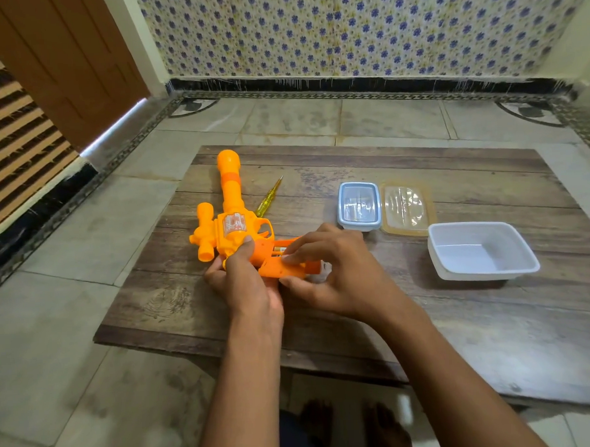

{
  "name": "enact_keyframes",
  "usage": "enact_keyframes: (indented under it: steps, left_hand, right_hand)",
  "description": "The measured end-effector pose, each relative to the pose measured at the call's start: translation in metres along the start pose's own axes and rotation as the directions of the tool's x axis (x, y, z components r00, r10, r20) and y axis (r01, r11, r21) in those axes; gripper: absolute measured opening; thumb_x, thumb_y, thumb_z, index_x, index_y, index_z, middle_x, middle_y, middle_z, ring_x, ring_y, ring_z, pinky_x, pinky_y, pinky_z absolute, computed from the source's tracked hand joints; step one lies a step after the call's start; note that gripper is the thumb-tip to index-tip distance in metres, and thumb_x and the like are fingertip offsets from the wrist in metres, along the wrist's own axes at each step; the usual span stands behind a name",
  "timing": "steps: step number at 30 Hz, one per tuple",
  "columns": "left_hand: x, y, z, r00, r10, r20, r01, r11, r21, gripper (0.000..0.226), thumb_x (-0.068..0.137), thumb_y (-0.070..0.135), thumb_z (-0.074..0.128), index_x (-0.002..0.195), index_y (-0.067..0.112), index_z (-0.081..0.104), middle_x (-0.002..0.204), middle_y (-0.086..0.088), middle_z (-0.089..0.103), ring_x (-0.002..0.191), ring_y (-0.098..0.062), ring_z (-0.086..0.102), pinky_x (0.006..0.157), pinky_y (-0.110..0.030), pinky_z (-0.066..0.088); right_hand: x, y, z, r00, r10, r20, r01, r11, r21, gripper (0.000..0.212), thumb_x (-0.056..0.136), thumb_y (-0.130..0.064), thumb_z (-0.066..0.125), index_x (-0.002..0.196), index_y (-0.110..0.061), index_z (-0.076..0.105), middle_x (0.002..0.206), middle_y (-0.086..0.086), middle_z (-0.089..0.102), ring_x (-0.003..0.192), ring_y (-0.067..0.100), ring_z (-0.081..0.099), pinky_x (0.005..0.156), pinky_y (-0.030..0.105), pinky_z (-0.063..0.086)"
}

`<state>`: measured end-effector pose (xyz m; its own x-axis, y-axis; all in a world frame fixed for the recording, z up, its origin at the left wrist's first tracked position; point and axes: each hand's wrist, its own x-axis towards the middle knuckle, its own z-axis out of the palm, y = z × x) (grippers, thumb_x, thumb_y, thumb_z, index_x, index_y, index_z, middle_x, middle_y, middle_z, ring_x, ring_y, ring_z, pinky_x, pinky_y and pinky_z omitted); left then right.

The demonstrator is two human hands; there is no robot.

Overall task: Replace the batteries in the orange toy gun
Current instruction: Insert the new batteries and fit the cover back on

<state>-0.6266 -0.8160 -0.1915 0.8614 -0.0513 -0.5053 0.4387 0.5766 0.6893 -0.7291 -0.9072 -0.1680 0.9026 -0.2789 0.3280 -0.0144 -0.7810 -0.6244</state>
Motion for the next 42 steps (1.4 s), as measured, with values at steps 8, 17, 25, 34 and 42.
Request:
enact_keyframes:
  steps: [8, 17, 25, 34, 42]
  left_hand:
    - [-0.001, -0.002, 0.003, 1.000, 0.009, -0.011, -0.009, 1.000, -0.013, 0.052, 0.085, -0.007, 0.068, 0.135, 0.004, 0.056, 0.124, -0.020, 0.070, 0.110, -0.039, 0.072, 0.071, -0.052, 0.065]
    - [-0.005, 0.000, 0.003, 0.999, -0.009, 0.038, 0.011, 0.998, -0.066, 0.049, 0.088, -0.010, 0.063, 0.134, 0.002, 0.052, 0.128, -0.031, 0.065, 0.109, -0.054, 0.068, 0.073, -0.077, 0.054]
    - [-0.011, 0.004, 0.005, 1.000, 0.010, 0.021, -0.009, 0.999, -0.049, 0.049, 0.088, -0.011, 0.063, 0.134, 0.004, 0.053, 0.130, -0.026, 0.065, 0.113, -0.044, 0.069, 0.071, -0.071, 0.057]
    - [-0.012, 0.008, 0.005, 0.998, 0.039, 0.058, -0.037, 0.999, -0.036, 0.049, 0.093, -0.011, 0.059, 0.138, 0.005, 0.049, 0.134, -0.020, 0.064, 0.115, -0.040, 0.069, 0.056, -0.046, 0.063]
    - [-0.017, 0.007, 0.001, 0.998, 0.018, 0.065, -0.014, 0.998, -0.067, 0.051, 0.088, -0.005, 0.071, 0.133, 0.005, 0.049, 0.128, -0.021, 0.068, 0.111, -0.039, 0.072, 0.067, -0.050, 0.063]
  right_hand:
    - [-0.002, -0.006, -0.009, 0.999, 0.017, 0.041, -0.009, 0.980, -0.197, 0.028, 0.077, -0.045, 0.073, 0.098, -0.027, 0.081, 0.105, -0.015, 0.070, 0.108, 0.015, 0.052, 0.089, 0.051, 0.034]
    - [0.002, -0.008, -0.003, 0.998, 0.056, -0.013, -0.058, 0.961, -0.270, 0.014, 0.081, -0.032, 0.075, 0.090, -0.022, 0.079, 0.114, -0.002, 0.053, 0.111, 0.021, 0.048, 0.084, 0.043, 0.035]
    - [0.009, -0.001, 0.008, 0.983, 0.157, -0.094, -0.163, 0.985, -0.063, 0.014, 0.077, -0.013, 0.078, 0.090, -0.013, 0.083, 0.109, 0.009, 0.066, 0.097, 0.030, 0.067, 0.083, 0.040, 0.055]
    - [0.013, -0.008, 0.021, 0.966, 0.190, -0.177, -0.198, 0.980, -0.027, 0.011, 0.072, -0.002, 0.075, 0.081, -0.007, 0.081, 0.099, 0.012, 0.064, 0.083, 0.028, 0.065, 0.069, 0.024, 0.044]
    - [0.010, -0.012, 0.018, 0.975, 0.193, -0.115, -0.201, 0.978, -0.063, 0.011, 0.083, -0.008, 0.078, 0.092, -0.006, 0.083, 0.111, 0.013, 0.066, 0.099, 0.028, 0.065, 0.082, 0.024, 0.040]
